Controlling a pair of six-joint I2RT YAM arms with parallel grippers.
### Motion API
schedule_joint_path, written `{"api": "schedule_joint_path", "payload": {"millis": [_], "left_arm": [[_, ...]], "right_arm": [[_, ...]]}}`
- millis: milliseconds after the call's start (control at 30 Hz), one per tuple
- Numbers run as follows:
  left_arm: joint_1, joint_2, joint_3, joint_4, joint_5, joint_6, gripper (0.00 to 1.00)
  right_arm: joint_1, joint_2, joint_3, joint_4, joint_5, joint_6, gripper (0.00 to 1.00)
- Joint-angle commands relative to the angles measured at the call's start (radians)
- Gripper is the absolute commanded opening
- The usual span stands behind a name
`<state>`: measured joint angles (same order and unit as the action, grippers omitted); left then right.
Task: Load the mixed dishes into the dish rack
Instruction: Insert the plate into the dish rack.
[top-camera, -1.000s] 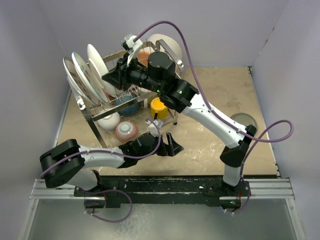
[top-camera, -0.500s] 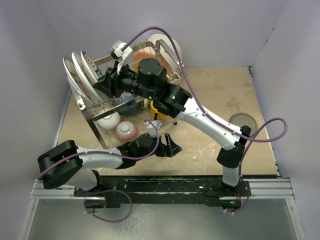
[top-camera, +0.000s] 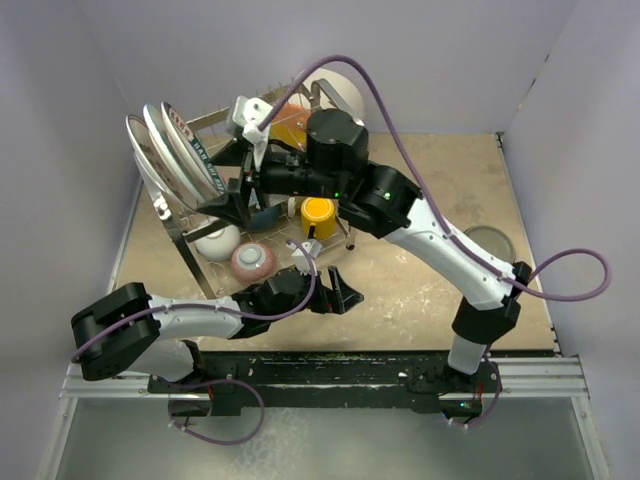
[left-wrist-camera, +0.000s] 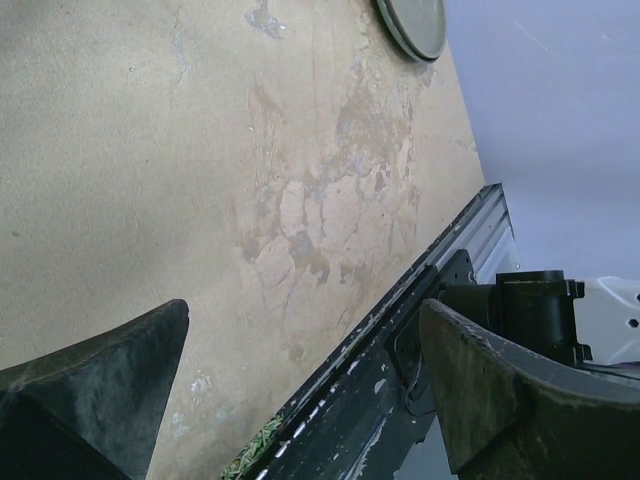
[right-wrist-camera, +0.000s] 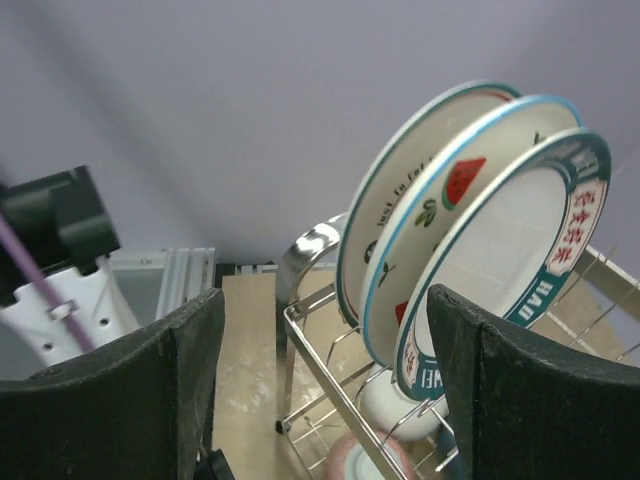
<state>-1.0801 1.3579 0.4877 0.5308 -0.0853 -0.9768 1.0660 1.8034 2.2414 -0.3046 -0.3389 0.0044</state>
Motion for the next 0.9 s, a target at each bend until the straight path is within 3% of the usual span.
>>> {"api": "schedule_joint_path", "payload": {"millis": [0,233,433,633,733,867], "left_arm": [[0.005,-0.033,-0.007,0.042,0.017,0.007,0.99],[0.005,-0.051,-0.038,0.079,0.021,0.018,0.99],[0.005,-0.067,-0.072,0.136,0.016,0.042,0.99],[0.005,-0.061,-0.096,0.192,0.013,0.081,0.99],[0.005,-0.046,-0.109,0.237,0.013,0.102,0.99],[0.005,-0.027,-0.130,0.304,0.013,0.116,0.99]], "right_arm": [[-0.004,-0.095,0.058,-0.075,-0.153,-0.209,0.86],[-0.106,-0.176,0.018,-0.257,-0.409,-0.444,0.94],[-0.197,-0.338,-0.177,-0.431,-0.470,-0.654,0.99],[-0.368,-0.522,-0.427,-0.528,-0.513,-0.731,1.00],[-0.503,-0.610,-0.558,-0.552,-0.631,-0.778,1.00],[-0.653,-0.716,-0.726,-0.538,-0.634,-0.783,1.00]]}}
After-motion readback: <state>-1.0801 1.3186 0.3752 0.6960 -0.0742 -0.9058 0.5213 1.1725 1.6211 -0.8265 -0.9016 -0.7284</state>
